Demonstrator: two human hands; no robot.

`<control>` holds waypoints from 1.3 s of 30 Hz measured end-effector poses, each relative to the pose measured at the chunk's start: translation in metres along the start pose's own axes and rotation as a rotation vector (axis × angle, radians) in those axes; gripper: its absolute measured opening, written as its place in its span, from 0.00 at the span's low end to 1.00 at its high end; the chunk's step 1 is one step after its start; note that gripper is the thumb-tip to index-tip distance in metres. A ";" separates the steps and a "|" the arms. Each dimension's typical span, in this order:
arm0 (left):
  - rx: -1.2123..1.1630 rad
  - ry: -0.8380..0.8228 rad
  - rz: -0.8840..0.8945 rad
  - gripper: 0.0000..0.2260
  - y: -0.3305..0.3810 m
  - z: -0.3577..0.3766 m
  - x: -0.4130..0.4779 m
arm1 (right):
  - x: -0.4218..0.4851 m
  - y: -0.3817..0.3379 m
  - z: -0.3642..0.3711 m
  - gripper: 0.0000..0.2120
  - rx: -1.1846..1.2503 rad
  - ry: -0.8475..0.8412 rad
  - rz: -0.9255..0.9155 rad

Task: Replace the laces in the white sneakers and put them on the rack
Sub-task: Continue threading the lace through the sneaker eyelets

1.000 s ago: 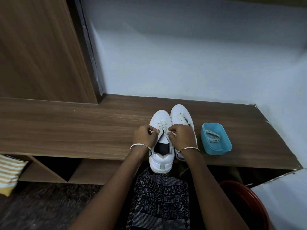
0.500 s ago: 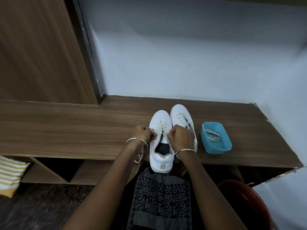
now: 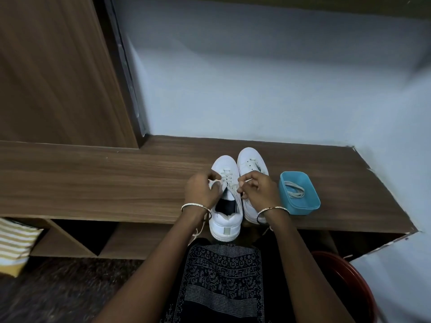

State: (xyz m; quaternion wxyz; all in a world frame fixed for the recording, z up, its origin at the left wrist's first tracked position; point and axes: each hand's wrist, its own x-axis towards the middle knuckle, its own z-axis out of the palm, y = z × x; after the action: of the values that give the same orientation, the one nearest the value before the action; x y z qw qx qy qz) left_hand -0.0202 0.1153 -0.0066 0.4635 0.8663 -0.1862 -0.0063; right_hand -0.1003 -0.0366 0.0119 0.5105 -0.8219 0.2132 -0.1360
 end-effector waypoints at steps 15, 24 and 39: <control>0.154 0.007 -0.060 0.06 0.025 0.002 0.012 | -0.034 -0.019 -0.076 0.06 0.709 -0.121 0.101; -0.028 0.040 -0.351 0.09 0.009 -0.004 0.011 | -0.038 -0.007 -0.105 0.09 1.071 0.029 0.150; -0.669 -0.607 -0.557 0.21 0.096 -0.002 -0.020 | -0.042 -0.041 -0.054 0.10 0.838 -0.257 0.141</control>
State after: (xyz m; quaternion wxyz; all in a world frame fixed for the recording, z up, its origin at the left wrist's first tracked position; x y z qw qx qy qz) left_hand -0.0689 0.0748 0.0689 0.6208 0.6469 -0.0628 -0.4385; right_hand -0.1519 -0.0421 0.0724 0.8300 -0.5375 0.1302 -0.0721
